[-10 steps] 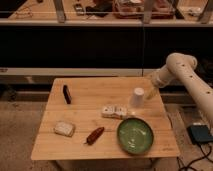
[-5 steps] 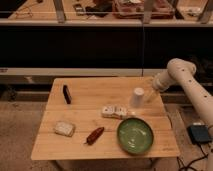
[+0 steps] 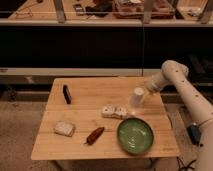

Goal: Place the ceramic cup over the eraser

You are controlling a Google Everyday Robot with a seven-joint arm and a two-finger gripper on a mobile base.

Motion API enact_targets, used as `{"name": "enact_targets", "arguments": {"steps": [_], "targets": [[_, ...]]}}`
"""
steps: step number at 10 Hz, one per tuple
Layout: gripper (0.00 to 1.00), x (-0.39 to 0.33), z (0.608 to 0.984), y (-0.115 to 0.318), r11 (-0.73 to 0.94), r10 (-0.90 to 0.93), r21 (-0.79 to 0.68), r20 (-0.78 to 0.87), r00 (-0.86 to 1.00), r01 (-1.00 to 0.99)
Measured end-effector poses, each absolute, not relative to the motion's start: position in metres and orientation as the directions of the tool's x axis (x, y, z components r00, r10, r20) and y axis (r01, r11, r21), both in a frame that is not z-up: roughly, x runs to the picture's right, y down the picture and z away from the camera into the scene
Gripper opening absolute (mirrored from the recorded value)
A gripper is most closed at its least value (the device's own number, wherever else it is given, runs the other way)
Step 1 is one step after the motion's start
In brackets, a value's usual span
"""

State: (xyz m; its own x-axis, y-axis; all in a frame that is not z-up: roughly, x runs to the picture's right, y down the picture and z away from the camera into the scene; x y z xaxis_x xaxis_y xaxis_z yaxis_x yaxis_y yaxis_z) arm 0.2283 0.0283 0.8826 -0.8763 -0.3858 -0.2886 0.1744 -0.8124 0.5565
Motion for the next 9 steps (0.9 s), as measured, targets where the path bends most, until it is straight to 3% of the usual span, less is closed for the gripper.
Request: {"name": "enact_targets", "arguments": {"steps": [1,4,9], "targets": [[0.8,0.223,0.886,0.029,-0.81,-0.382,0.564,-0.297,-0.875,0.162],[0.63,0.214,0.896,0.034,-0.803,-0.37,0.581,-0.309,-0.876,0.134],[0.63,0.216,0.896,0.034,-0.802,-0.371,0.581,-0.308,-0.876,0.136]]}}
